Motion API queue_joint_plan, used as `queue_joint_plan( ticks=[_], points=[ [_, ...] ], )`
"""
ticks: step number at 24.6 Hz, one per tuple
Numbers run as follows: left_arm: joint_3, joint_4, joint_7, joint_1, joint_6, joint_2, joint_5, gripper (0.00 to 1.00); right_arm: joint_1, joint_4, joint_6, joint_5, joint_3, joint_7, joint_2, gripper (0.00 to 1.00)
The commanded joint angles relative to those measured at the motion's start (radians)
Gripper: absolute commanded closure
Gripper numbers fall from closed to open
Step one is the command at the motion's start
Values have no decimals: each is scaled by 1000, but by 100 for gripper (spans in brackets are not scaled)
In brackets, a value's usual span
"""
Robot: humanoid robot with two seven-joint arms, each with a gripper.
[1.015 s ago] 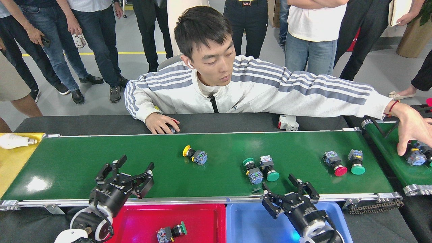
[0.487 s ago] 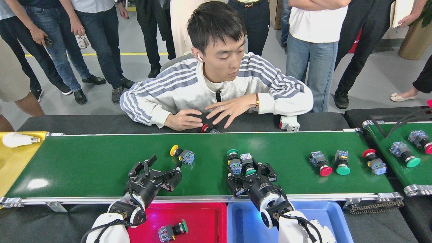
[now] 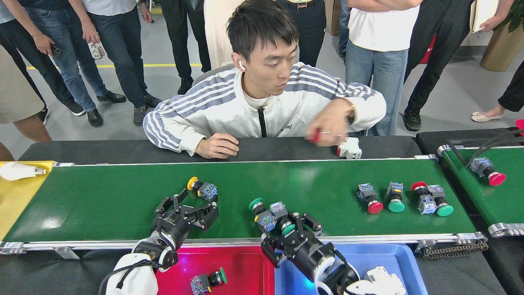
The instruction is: Pick switch part from conveyor to tray
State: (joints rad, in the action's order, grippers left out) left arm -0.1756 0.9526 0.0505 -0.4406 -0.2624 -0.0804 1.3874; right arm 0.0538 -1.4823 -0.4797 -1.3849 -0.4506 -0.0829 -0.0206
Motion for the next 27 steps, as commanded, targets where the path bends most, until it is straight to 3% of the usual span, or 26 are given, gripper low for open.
queue_joint_plan(
  ticks=[1, 4, 6, 8, 10, 11, 12, 14, 17, 20, 23, 25, 26, 27],
  points=[
    [4, -29, -12, -38, 26, 1, 1, 0, 0, -29, -92, -22, -59, -1, -7, 0],
    [4, -97, -17, -78, 84, 4, 1, 1, 1, -19, -89, -20, -94, -1, -13, 0],
    [4, -110, -20, -84, 137, 4, -1, 10, 3, -19, -86, -19, -88, -1, -22, 0],
    [4, -110, -23, -83, 167, 2, -1, 29, 3, -21, -85, -14, -60, -3, -22, 0],
    [5, -110, -23, -75, 170, -2, -5, 59, -14, -32, -85, -11, 39, 8, -21, 0],
    [10, -110, -23, -69, 169, -4, -14, 76, -38, -50, -85, 4, 145, 19, -22, 0],
    [19, -110, -23, -63, 167, -5, -19, 85, -83, -65, -85, 29, 257, 26, -25, 0],
    [39, -101, -23, -49, 163, -7, -24, 92, -164, -96, -83, 53, 451, 29, -64, 0],
    [38, -40, -24, -4, 138, -18, -19, 94, -249, -135, 6, 53, 681, 75, -107, 0],
    [39, 110, -24, 88, 28, -27, -14, 95, -270, -139, 128, 50, 698, 98, -90, 0],
    [36, 315, -23, 218, -173, -73, -14, 94, -250, -138, 231, 44, 690, 97, -76, 0],
    [42, 474, -23, 338, -409, -113, -16, 92, -207, -136, 250, 6, 650, 92, -76, 0],
    [47, 531, -23, 388, -514, -131, -18, 87, -192, -131, 263, -25, 619, 91, -78, 0],
    [61, 587, -21, 439, -523, -140, -21, 68, -177, -125, 296, -48, 593, 89, -82, 0]
  ],
)
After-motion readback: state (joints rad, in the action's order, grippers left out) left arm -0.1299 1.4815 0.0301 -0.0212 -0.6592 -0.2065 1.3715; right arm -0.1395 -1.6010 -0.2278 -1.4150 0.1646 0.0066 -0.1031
